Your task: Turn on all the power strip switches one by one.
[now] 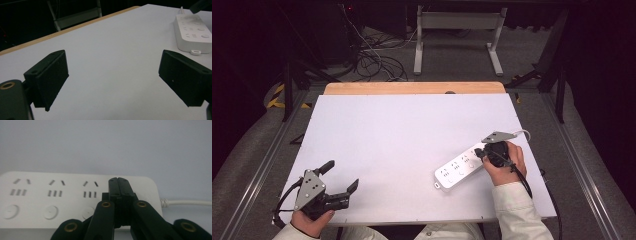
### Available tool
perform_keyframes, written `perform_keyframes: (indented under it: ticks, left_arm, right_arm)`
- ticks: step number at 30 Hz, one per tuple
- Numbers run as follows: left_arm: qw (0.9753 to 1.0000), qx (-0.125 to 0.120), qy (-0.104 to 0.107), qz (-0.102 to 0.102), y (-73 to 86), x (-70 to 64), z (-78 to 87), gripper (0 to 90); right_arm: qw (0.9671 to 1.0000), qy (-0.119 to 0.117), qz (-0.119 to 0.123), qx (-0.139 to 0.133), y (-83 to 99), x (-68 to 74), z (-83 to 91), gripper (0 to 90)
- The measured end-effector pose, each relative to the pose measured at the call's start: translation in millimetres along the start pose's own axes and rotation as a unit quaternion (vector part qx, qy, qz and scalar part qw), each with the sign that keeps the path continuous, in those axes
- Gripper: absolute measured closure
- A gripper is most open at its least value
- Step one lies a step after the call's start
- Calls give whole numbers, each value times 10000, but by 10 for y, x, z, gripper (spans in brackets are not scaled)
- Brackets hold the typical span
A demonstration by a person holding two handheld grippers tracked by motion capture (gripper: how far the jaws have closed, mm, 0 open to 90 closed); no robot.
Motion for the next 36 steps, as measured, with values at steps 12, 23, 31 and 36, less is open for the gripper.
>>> perform_keyframes:
  ticks: [12, 23, 31, 36]
  left_arm:
    - [10000, -16, 9, -14, -2, 1, 12, 92]
    - [10000, -22, 10, -14, -4, 0, 12, 92]
    - [10000, -24, 11, -12, -4, -1, 13, 92]
    - [10000, -20, 9, -17, -3, -1, 14, 92]
  right_arm:
    - [9976, -419, 241, 505, 111, 237, -32, 900]
    - [9951, -350, 323, 865, 209, 245, -90, 900]
    - [9947, -344, 347, 902, 216, 252, -104, 900]
    - [9943, -293, 386, 950, 223, 256, -114, 900]
Point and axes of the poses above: each handheld gripper's, and its own axes: z roughly backward along the jaws, y roughly out of its underside, x roughly to its left, the point moved 10 cm from there along -z, roughly forward along the jaws, and after that the axes turned 8 degrees about -z, right-handed, at the moved point
